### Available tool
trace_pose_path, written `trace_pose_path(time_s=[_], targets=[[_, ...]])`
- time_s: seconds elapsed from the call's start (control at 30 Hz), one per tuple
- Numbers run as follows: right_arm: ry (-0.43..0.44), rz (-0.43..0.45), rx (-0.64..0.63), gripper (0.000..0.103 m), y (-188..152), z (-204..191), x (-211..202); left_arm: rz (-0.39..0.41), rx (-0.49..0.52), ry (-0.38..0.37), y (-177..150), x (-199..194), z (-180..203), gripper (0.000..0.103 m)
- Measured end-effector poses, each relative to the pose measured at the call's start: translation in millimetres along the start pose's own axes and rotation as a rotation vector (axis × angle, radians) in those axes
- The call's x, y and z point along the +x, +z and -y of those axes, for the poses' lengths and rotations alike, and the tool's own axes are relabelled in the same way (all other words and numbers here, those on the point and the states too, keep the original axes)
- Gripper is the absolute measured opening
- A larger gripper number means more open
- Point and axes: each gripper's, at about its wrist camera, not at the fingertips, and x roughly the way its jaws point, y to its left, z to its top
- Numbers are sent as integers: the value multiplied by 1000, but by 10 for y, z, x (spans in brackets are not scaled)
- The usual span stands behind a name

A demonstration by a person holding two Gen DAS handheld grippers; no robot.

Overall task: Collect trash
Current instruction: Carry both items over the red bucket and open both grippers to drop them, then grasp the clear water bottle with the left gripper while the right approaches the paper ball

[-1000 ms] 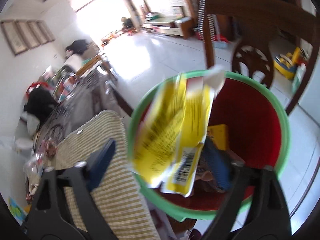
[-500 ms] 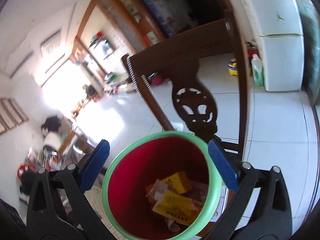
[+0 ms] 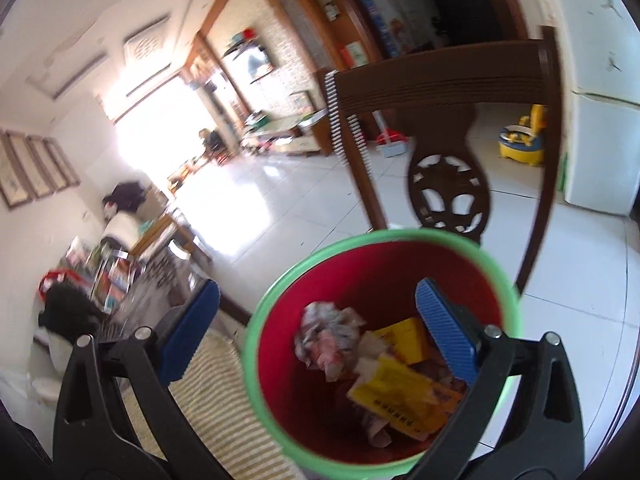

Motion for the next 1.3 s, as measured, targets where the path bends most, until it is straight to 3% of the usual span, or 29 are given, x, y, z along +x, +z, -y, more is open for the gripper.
trace_pose_path(time_s=[0.13,0.27,0.33,0.43,0.57,0.7,0.9,1.13,1.3], targets=[[57,-66,-57,97,-149,-325,100,92,-82,223,181,-298,-772,78],[111,-96,-142,98,-340,-744,108,139,-114,383,637,-477,-1241,84],[123,-105,-177,98,-405,-881,116,103,-118,436,874,-463,-1414,86],[141,-132,-233,98,-523,-1085,160,-68,-210,390,1195,-196,-1742,87],[144,-148,-253,98,-589,-1180,202,-175,-173,526,1248,102,-1984,80],[150,-179,-247,98,-624,-1214,276,-260,-170,488,1089,191,-2081,60],[182,-205,-302,98,-745,-1449,262,-195,-232,392,563,-218,-2083,59],[205,-260,-408,98,-1045,-1812,288,-217,-261,287,-366,-685,-2017,59],[236,-276,-508,98,-1318,-2145,222,-236,-189,276,-586,-645,-1965,60]])
